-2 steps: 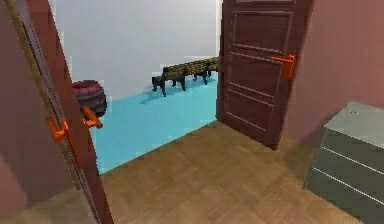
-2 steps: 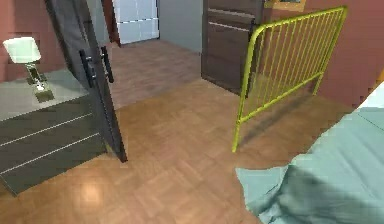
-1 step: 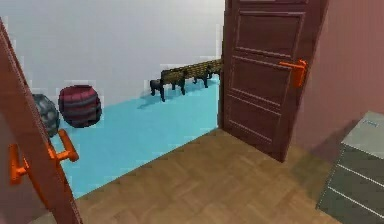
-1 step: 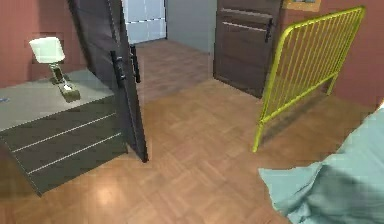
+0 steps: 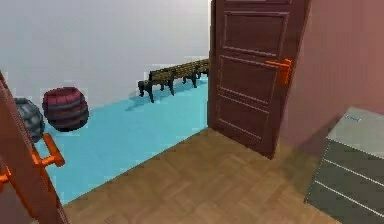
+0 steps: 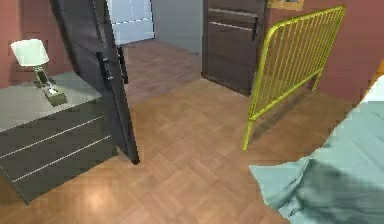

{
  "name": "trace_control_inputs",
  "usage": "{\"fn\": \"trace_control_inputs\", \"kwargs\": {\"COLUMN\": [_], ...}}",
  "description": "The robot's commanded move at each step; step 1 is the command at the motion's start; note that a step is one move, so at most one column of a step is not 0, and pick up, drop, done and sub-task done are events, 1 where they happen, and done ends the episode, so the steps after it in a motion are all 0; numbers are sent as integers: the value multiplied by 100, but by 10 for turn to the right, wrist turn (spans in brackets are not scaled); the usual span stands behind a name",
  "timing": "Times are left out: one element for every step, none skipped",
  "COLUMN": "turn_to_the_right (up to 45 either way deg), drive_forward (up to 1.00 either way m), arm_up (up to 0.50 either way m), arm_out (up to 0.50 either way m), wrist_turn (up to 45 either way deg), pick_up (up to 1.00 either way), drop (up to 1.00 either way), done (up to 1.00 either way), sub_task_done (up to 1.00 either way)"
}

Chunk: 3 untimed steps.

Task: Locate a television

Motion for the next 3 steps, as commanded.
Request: {"fn": "trace_control_inputs", "kwargs": {"turn_to_the_right": [0,-300,0], "drive_forward": [60,0,65], "arm_up": [0,0,0], "arm_out": [0,0,0], "wrist_turn": [0,0,0], "pick_up": [0,0,0], "drop": [0,0,0], "done": [0,0,0], "sub_task_done": [0,0,0]}}
